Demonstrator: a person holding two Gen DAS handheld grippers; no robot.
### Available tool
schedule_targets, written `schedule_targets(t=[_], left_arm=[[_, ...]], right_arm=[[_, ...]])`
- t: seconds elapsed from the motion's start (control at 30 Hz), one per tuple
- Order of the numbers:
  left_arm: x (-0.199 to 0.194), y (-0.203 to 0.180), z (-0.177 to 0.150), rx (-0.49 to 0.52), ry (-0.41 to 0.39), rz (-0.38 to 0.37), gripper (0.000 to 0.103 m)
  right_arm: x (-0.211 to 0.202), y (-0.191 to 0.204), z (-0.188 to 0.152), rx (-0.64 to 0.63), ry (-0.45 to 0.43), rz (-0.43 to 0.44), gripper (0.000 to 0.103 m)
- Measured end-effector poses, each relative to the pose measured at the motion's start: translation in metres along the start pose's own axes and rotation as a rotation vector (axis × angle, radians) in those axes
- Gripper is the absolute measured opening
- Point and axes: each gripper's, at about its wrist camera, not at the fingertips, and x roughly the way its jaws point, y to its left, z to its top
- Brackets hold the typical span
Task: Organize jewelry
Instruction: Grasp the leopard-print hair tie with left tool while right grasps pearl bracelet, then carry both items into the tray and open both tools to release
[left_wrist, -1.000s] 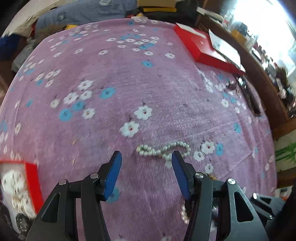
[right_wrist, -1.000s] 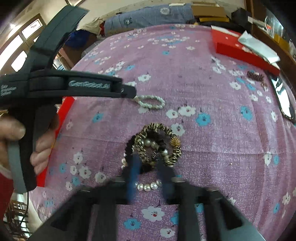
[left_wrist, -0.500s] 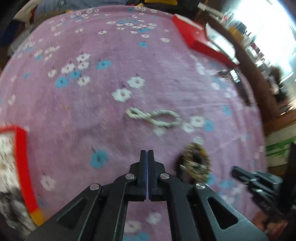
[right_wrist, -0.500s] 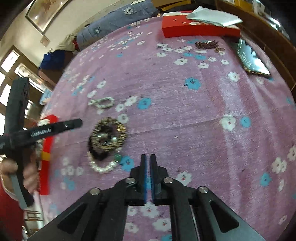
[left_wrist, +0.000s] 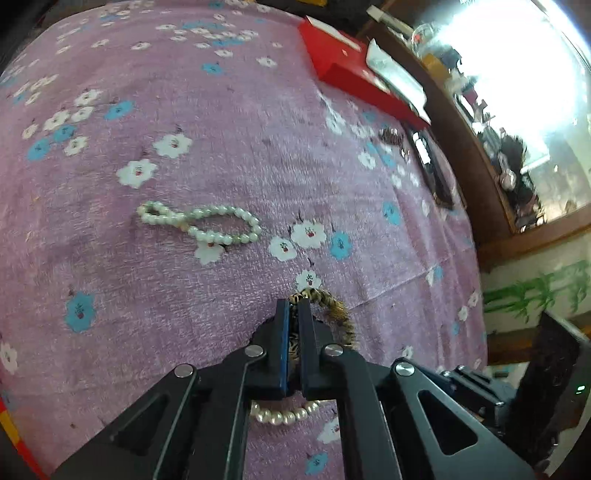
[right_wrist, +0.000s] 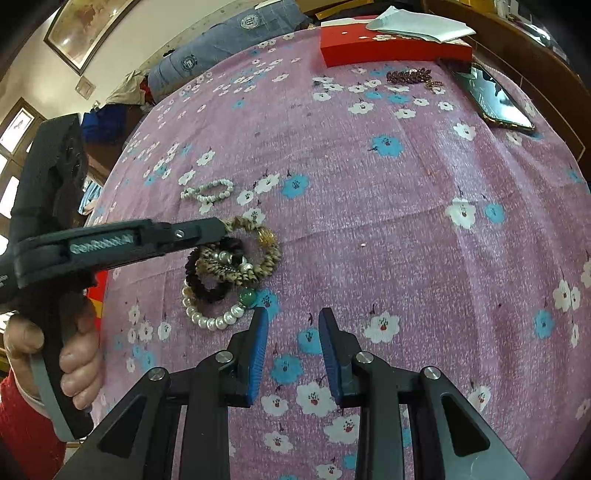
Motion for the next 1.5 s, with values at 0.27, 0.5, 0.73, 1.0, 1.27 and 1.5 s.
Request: schedule_targets(t=[0.27, 0.5, 0.73, 1.0, 1.27, 1.5], left_arm=[[-0.059, 0.045, -0.018, -0.140, -0.099, 0.002, 0.004], [-0.060, 0.089, -0.054, -0.245, -0.063, 0.065, 0.004], [-0.065, 0.089, -0.067, -0.269, -0.071, 0.047, 0.004], [-0.105, 0.052, -0.075, -0.183, -0.118, -0.020, 0.004], [-0.145, 0.036, -0.089, -0.099, -0.147, -0.024, 0.004], [-0.182, 0.057, -0.105, -0.099, -0.182, 0.023, 0.004]], right_arm=[[0.008, 0.016, 0.004, -0.028, 0.008, 0.042, 0.030], [0.030, 0.040, 0.010, -0.088, 0.025, 0.011, 0.030], [0.038, 0.058, 0.014, -0.184, -0.008, -0.112, 0.012], [-0.018, 0.034, 0.023, -0.081, -0.104, -0.109, 0.012], [-0.064, 0.042, 0.013, -0.052, -0.175, -0.125, 0.012], [-0.072, 0.076, 0.001, -0.080, -0.176, -0.098, 0.013]])
